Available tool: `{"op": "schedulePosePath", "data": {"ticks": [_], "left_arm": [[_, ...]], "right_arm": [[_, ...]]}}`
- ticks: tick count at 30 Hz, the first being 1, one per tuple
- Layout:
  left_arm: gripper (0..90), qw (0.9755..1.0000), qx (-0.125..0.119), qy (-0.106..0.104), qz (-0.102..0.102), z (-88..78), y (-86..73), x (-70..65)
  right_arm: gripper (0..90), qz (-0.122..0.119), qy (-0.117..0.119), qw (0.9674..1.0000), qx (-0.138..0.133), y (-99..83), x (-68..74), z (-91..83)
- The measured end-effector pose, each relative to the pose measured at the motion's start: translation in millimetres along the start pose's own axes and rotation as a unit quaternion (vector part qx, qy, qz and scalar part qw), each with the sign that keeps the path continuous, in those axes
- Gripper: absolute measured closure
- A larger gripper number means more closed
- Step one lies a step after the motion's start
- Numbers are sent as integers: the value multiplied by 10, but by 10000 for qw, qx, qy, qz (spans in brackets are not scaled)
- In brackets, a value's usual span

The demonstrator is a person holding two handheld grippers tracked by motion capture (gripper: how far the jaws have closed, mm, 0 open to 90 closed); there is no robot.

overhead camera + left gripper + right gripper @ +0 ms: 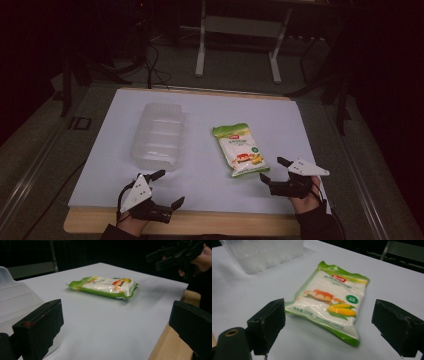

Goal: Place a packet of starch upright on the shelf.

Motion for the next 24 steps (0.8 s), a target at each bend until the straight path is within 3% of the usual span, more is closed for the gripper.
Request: {"op": "schedulePosePath", "data": {"ticks": [3, 4, 5, 6, 7, 10, 11, 14, 17, 19, 22, 24], "left_arm": [[0, 10000, -39, -31, -2, -5, 8, 0], [0, 9999, -111, 93, 51, -15, 22, 2], [3, 9999, -111, 93, 51, -15, 22, 2], [37, 9995, -307, 63, -9, -41, 31, 19], [58, 9995, -307, 63, -9, -41, 31, 19], [40, 9997, -92, 207, -106, -35, 11, 42], [26, 9995, 5, 208, -228, -25, 11, 39], [20, 9995, 56, 115, -293, -14, 25, 22], [18, 9996, 222, 33, -175, 11, 64, -27], [14, 9993, 324, -140, -93, 45, 121, -65], [13, 9993, 310, -201, 27, 74, 159, -73], [13, 9993, 284, -233, 0, 79, 169, -68]], "right_arm": [[114, -9, 19, 10000, -55, 22, 18, -22], [110, 142, 140, 9997, -174, 57, 32, -59], [110, 142, 140, 9997, -174, 57, 32, -59], [108, 151, 146, 9995, -241, 83, 46, -82], [108, 151, 146, 9995, -241, 83, 46, -82], [108, -23, 275, 9990, -360, 127, 72, -114], [108, -86, 227, 9990, -378, 131, 81, -116], [108, -189, 258, 9989, -354, 151, 99, -114], [108, -116, 289, 9988, -364, 172, 105, -121], [108, -46, 309, 9986, -437, 228, 105, -147], [108, 54, 357, 9985, -412, 290, 105, -168], [108, -22, 321, 9986, -417, 334, 103, -193]]}}
Point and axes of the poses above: each handheld gripper's, and its own axes: z roughly forward along the jaws, y roughly out of its top, x roughly to its left, the point moved 2 cm from there along z, roughly forward along the jaws, and after that the axes turned 8 degrees about -y, right-handed, at the moved point
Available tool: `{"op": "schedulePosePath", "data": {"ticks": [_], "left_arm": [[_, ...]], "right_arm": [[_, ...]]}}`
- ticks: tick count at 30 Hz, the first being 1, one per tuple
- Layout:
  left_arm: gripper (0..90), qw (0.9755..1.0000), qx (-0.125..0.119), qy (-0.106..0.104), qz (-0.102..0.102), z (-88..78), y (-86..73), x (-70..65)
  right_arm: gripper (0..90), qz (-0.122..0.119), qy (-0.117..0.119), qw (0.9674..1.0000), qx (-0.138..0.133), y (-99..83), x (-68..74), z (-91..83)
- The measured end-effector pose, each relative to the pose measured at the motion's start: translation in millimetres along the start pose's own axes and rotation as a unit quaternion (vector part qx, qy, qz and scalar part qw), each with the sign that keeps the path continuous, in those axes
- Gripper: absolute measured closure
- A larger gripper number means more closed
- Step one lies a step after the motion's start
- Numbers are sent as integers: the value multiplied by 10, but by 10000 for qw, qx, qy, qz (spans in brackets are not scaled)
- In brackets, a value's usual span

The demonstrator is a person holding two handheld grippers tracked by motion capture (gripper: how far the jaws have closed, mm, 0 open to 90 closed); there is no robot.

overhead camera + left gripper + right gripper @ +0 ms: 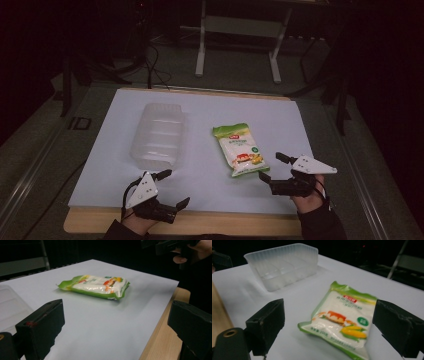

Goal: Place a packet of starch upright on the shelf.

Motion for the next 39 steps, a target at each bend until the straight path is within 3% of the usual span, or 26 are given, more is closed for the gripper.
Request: {"op": "schedulePosePath", "data": {"ticks": [3, 7, 12, 15, 17, 28, 39], "left_arm": [[13, 10000, -46, 21, -77, 6, 11, 31], [12, 9998, -87, 104, -138, 0, 24, 83], [13, 9999, -3, 118, -112, 4, 28, 89], [13, 9998, 43, 143, -112, 6, 26, 84], [13, 9998, 69, 150, -101, 7, 23, 80], [13, 9998, 58, 163, -87, -1, 19, 50], [13, 9996, 98, 220, -123, -3, 8, 62]], "right_arm": [[108, -11, -31, 10000, -73, 67, -31, -24], [108, 181, -144, 9996, -189, 244, -132, -55], [107, 23, -287, 9990, -343, 378, -191, -34], [108, -60, -336, 9990, -277, 428, -213, 3], [109, -18, -399, 9991, -168, 491, -257, 70], [130, 9, -465, 9988, -176, 603, -384, 296], [140, 82, -420, 9990, 137, 592, -573, 752]]}}
Point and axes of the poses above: each handheld gripper's, and its own axes: z roughly forward along the jaws, y roughly out of its top, x roughly to its left, the point moved 2 cm from there along z, roughly forward along the jaws, and after that the axes turned 8 degrees about -y, right-handed, at the moved point
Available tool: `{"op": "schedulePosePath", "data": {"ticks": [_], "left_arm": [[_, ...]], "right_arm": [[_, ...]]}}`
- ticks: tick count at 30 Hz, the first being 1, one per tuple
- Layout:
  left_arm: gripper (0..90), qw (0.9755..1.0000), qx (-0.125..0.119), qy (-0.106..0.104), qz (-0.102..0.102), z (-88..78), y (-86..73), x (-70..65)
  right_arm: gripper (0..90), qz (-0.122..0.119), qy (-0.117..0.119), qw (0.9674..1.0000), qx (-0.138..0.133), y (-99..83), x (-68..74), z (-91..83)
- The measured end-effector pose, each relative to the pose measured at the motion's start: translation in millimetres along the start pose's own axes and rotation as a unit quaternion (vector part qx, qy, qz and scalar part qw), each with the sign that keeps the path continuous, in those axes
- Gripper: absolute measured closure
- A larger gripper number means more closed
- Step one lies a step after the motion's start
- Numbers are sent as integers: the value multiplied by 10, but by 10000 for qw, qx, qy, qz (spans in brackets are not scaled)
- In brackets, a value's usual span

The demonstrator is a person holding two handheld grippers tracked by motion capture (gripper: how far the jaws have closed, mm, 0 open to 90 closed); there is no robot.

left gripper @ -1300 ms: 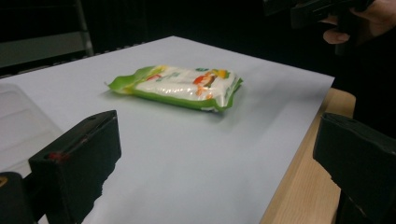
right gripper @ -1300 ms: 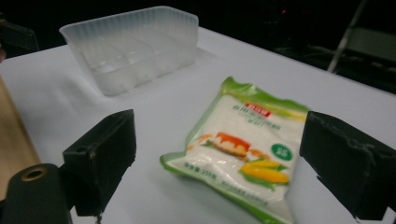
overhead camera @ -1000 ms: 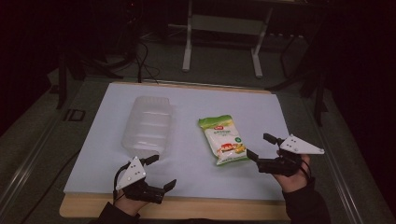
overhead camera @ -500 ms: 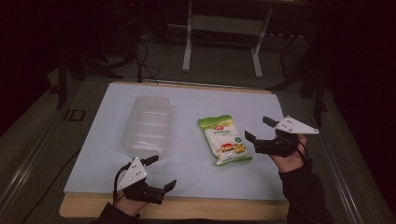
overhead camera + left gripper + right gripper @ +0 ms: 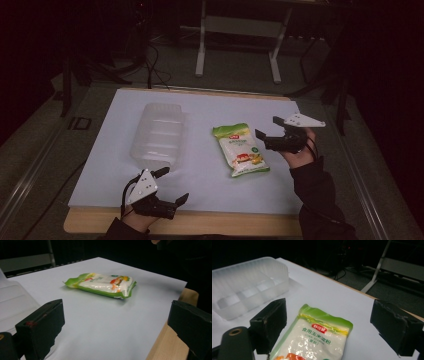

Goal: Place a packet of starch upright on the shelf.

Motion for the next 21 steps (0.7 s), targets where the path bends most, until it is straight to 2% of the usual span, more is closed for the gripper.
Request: {"op": "schedulePosePath", "data": {"ticks": [13, 21], "left_arm": [[13, 10000, 65, -68, 29, 12, -7, -8], [14, 9999, 78, -63, 29, 17, -9, -9]], "right_arm": [[164, 138, -13, 9991, 399, -97, -100, 464], [207, 266, -34, 9973, 676, -232, -169, 728]]}}
Point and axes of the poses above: each handheld gripper's, and its own axes: z roughly forward along the jaws, y roughly out of its top, x roughly to its left, the point moved 2 cm from there along z, roughly forward along the jaws, and after that the axes turned 8 degrees about -y, right-handed, at the moved point
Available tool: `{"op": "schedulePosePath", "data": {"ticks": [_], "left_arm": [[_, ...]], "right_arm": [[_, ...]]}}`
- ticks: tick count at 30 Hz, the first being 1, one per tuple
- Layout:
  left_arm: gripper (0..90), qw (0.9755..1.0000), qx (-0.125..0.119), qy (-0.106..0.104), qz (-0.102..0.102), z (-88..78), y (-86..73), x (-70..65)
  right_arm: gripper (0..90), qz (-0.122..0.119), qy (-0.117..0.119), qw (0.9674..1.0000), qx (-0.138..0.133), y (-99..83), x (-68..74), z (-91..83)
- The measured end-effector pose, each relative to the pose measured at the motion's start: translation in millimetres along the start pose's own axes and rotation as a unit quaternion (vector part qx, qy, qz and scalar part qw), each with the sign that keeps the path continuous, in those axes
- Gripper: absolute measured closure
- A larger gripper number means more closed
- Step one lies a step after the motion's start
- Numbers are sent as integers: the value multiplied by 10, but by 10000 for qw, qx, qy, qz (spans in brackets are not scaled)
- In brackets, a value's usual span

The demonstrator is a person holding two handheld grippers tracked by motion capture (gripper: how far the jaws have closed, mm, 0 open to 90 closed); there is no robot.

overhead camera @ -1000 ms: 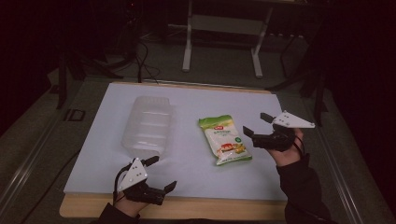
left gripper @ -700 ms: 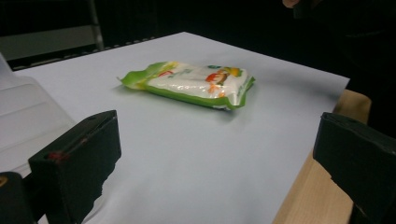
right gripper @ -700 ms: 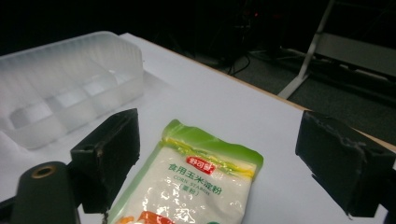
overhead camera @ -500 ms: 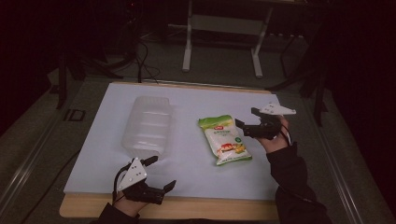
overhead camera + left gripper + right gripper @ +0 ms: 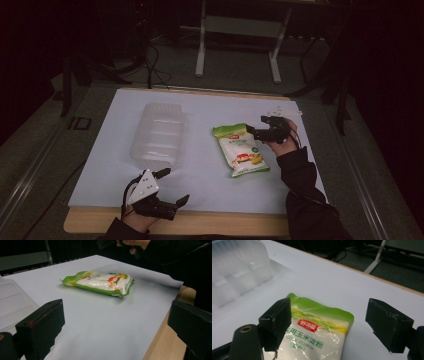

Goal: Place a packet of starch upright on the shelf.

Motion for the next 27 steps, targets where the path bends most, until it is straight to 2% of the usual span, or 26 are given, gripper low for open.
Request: {"op": "schedulePosePath", "data": {"ticks": [3, 5, 9, 16, 27], "left_arm": [[14, 10000, 9, -10, -3, 0, -1, 6], [14, 10000, 24, -13, -16, 4, -5, 7], [14, 10000, 35, -28, -25, 7, -5, 5], [14, 9999, 112, -67, 70, 21, -10, -17], [14, 9999, 107, -108, -17, 14, -17, 3]], "right_arm": [[210, 115, 19, 9999, 96, -53, -29, 96], [214, 100, -6, 9999, 128, -70, -37, 127], [235, 115, -29, 9992, 378, -174, -56, 299], [265, 126, -22, 9979, 636, -292, -86, 500], [282, 238, -15, 9952, 947, -392, -121, 719]]}}
Point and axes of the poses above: each handheld gripper's, and its own axes: z roughly forward along the jaws, y roughly out of its top, x roughly to its left, the point moved 2 cm from there along z, roughly forward along the jaws, and after that the axes turned 8 degrees about -y, right-handed, at the moved point
